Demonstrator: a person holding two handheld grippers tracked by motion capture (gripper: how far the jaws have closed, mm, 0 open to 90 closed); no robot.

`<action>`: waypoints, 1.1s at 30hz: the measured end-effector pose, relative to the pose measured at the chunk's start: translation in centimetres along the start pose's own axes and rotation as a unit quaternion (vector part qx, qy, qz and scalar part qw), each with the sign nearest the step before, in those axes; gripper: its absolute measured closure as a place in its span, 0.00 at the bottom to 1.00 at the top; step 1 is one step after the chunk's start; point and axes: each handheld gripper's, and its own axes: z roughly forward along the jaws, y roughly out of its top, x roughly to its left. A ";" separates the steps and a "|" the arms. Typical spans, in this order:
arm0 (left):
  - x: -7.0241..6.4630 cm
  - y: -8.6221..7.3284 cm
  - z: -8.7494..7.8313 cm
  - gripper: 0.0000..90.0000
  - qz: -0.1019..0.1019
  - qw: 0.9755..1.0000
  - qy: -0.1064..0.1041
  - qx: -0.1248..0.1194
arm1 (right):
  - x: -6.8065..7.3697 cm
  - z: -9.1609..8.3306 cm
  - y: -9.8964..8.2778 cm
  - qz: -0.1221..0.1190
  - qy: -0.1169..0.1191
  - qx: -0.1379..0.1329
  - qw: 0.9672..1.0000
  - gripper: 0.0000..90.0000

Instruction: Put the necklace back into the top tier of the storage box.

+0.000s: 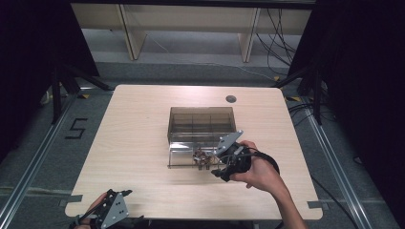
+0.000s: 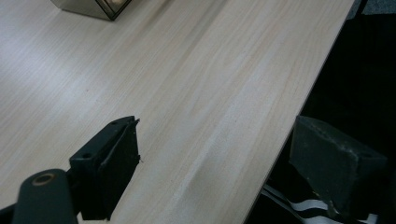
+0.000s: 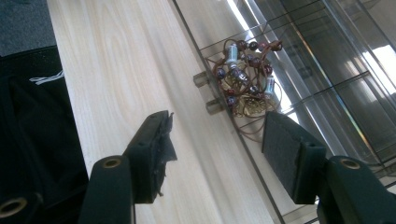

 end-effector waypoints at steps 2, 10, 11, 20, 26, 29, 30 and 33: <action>0.0 0.0 0.0 0.17 -0.001 1.000 0.000 -0.001 | 0.1 0.0 -0.1 -0.003 -0.004 -0.003 1.000 0.48; -0.1 0.1 0.0 0.17 0.000 1.000 0.000 -0.002 | 0.6 0.4 -1.2 0.004 0.005 -0.019 1.000 0.47; -0.1 0.1 0.0 0.17 0.001 1.000 0.001 -0.004 | 0.6 0.3 -1.3 0.007 0.008 -0.020 1.000 0.47; -0.2 0.2 -0.1 0.17 -0.003 1.000 0.000 -0.005 | 0.6 0.4 -1.8 0.010 0.003 -0.025 1.000 0.46; -0.2 0.2 -0.1 0.17 -0.003 1.000 0.000 -0.006 | 0.9 0.4 -2.0 0.012 0.006 -0.028 1.000 0.45; -0.3 0.2 -0.1 0.17 -0.004 1.000 -0.001 -0.006 | 1.1 0.3 -2.2 0.011 0.008 -0.027 1.000 0.43; -0.3 0.2 -0.1 0.17 -0.003 1.000 -0.008 -0.005 | 1.2 0.4 -2.2 0.011 0.008 -0.029 0.999 0.42; -0.3 0.2 -0.1 0.17 0.000 1.000 -0.004 -0.004 | 1.5 0.5 -2.5 0.016 0.011 -0.031 0.999 0.37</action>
